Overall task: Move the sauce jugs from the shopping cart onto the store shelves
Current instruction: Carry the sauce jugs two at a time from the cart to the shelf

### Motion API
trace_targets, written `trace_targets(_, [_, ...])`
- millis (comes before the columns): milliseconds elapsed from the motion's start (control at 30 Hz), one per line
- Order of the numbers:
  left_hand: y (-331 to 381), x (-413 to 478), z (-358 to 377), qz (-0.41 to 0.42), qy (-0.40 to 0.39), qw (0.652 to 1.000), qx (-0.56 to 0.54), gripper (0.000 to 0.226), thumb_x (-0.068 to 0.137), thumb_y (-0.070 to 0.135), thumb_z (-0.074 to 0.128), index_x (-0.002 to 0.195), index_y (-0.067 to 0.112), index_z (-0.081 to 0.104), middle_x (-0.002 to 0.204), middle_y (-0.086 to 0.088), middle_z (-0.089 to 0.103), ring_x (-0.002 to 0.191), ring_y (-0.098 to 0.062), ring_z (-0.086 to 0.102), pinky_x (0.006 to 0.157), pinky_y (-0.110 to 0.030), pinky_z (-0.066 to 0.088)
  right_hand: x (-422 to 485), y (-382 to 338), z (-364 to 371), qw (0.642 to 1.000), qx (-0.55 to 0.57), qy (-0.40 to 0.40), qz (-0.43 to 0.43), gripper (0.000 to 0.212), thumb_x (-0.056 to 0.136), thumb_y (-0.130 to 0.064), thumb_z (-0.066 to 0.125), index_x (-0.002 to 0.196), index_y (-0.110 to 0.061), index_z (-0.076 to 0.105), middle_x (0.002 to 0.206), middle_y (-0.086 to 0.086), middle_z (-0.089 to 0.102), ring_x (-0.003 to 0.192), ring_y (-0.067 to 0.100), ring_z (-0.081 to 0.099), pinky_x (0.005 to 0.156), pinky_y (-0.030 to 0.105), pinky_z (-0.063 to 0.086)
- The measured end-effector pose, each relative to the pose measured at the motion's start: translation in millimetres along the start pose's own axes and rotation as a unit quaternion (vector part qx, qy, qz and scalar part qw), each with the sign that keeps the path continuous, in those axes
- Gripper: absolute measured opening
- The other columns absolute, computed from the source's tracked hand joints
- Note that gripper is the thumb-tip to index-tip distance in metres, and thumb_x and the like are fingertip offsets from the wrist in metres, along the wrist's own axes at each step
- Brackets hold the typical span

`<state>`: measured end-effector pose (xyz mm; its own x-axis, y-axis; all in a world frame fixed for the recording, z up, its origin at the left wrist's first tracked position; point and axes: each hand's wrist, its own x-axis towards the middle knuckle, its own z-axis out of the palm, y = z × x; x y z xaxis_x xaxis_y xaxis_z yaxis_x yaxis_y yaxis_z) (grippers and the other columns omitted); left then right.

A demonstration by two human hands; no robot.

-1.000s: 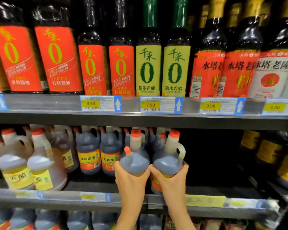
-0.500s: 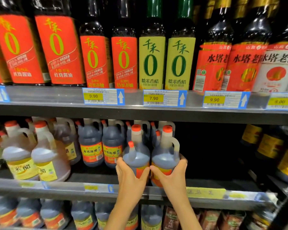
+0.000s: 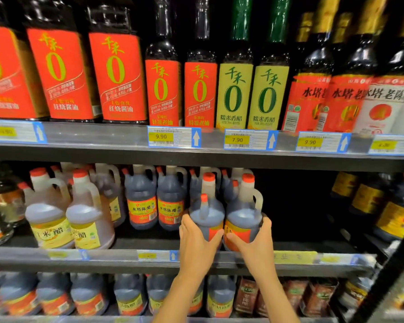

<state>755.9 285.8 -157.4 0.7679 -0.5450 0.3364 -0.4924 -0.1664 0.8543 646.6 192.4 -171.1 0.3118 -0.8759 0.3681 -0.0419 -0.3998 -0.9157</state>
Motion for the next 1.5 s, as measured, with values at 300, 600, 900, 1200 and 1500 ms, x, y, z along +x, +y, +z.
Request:
trace_targets(300, [-3,-18,-37,0.067,-0.11,0.989,0.072,0.082,0.087,0.05,0.066,0.149,0.013,0.027,0.148,-0.005,0.038,0.135,-0.024,0.04,0.105,-0.042,0.042,-35,-10,-8,0.998,-0.061,0.031,-0.003,0.064,0.079,-0.021,0.082,0.126,-0.021,0.038,0.13,-0.001,0.041,0.114,0.013,0.046,0.092,0.025,0.046])
trace_targets(600, [21,-42,-104,0.129,-0.12,0.881,0.438,0.076,0.085,0.062,0.054,0.143,0.018,0.035,0.138,-0.006,0.045,0.124,-0.03,0.047,0.098,-0.048,0.044,-65,-52,-34,0.96,-0.252,-0.105,-0.061,0.042,0.083,-0.02,0.072,0.112,-0.018,0.042,0.112,0.003,0.037,0.096,0.022,0.045,0.068,0.025,0.039])
trace_targets(900, [47,-102,-160,0.068,-0.17,0.797,0.575,0.075,0.085,0.061,0.056,0.141,0.016,0.035,0.135,-0.009,0.046,0.125,-0.033,0.045,0.101,-0.051,0.038,-107,-131,-47,0.811,-0.47,-0.305,-0.17,0.082,0.079,-0.039,0.076,0.146,-0.018,0.033,0.141,0.008,0.041,0.128,0.03,0.042,0.094,0.043,0.048])
trace_targets(1200, [18,-168,-261,-0.027,-0.145,0.786,0.6,0.078,0.084,0.06,0.061,0.142,0.016,0.033,0.14,-0.009,0.045,0.126,-0.034,0.046,0.099,-0.052,0.041,-186,-166,6,0.75,-0.477,-0.39,-0.241,0.08,0.085,-0.039,0.07,0.149,-0.015,0.029,0.146,0.014,0.034,0.132,0.033,0.038,0.098,0.044,0.046])
trace_targets(1500, [-46,-259,-421,-0.15,-0.079,0.782,0.599,0.073,0.081,0.064,0.058,0.138,0.022,0.039,0.133,-0.006,0.05,0.122,-0.032,0.051,0.099,-0.052,0.042,-305,-239,142,0.705,-0.416,-0.456,-0.349,0.08,0.087,-0.042,0.069,0.15,-0.017,0.026,0.153,0.015,0.026,0.141,0.037,0.028,0.106,0.05,0.04])
